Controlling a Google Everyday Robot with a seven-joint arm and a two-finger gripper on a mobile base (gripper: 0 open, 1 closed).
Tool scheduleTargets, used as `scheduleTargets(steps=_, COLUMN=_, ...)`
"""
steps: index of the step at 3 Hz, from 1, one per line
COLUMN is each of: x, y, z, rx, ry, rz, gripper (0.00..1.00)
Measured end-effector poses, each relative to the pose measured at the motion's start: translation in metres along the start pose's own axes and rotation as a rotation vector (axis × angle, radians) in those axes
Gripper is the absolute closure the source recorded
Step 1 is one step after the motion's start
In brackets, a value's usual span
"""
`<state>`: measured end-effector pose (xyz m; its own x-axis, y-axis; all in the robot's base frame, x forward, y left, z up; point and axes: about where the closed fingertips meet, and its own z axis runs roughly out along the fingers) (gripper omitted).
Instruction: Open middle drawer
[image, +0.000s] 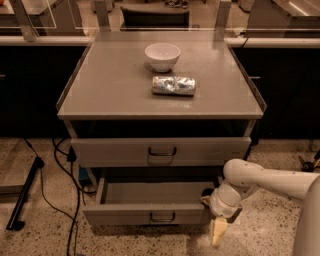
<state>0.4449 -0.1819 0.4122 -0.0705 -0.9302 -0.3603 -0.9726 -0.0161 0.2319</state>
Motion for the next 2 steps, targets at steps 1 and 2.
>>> scheduleTargets(steps=1, x=0.0027, y=0.028, z=-0.0006, rx=-0.121, ry=0.003, rz=0.003, gripper=0.0)
scheduleTargets(steps=2, x=0.0035, y=0.0352, z=-0.0006, rx=-0.149, ry=0.006, rz=0.003, gripper=0.0)
